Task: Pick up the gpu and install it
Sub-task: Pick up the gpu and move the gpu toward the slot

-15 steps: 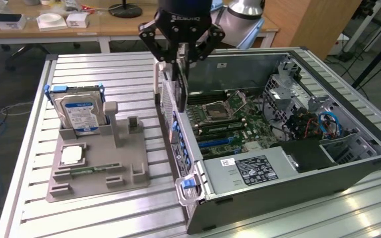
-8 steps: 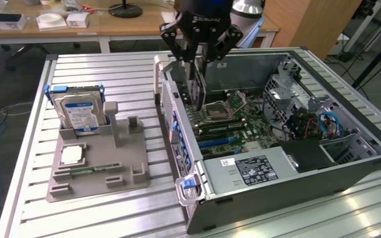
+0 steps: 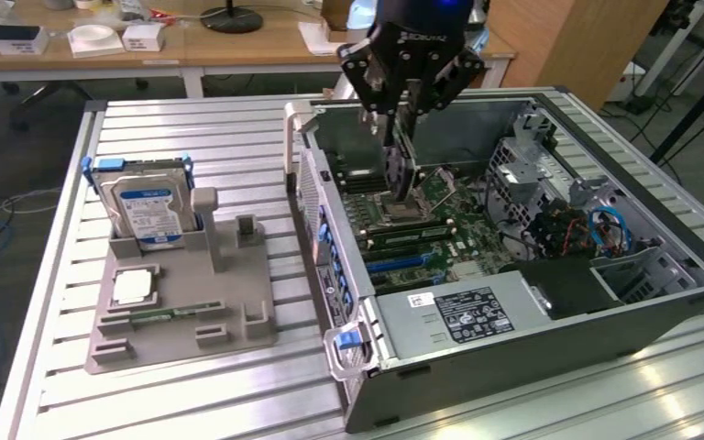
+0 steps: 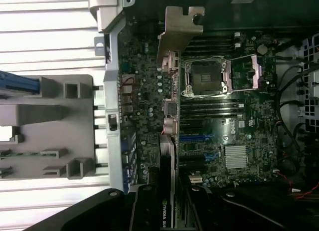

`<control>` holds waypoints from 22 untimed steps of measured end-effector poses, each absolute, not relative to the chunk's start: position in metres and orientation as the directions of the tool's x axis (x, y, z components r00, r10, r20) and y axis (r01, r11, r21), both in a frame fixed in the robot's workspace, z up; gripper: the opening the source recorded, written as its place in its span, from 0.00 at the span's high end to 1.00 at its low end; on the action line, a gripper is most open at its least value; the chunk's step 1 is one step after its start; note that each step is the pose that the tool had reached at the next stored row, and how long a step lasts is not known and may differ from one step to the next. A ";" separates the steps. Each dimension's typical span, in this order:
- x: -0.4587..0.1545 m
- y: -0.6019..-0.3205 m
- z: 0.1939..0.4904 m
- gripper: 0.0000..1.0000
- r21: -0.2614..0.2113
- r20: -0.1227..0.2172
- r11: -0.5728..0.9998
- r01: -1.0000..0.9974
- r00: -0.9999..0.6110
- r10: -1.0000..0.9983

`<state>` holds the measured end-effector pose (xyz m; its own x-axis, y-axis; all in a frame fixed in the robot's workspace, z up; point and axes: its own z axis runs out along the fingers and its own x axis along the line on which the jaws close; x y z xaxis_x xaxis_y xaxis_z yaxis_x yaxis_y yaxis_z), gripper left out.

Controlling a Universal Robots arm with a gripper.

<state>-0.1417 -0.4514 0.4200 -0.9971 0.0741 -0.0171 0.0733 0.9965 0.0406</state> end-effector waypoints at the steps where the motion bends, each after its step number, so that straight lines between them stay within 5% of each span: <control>1: -0.137 -0.451 0.420 0.74 0.041 -0.017 0.996 0.073 -0.997 0.074; 22: -0.073 -0.451 0.418 0.74 0.041 -0.016 0.997 0.072 -0.997 0.073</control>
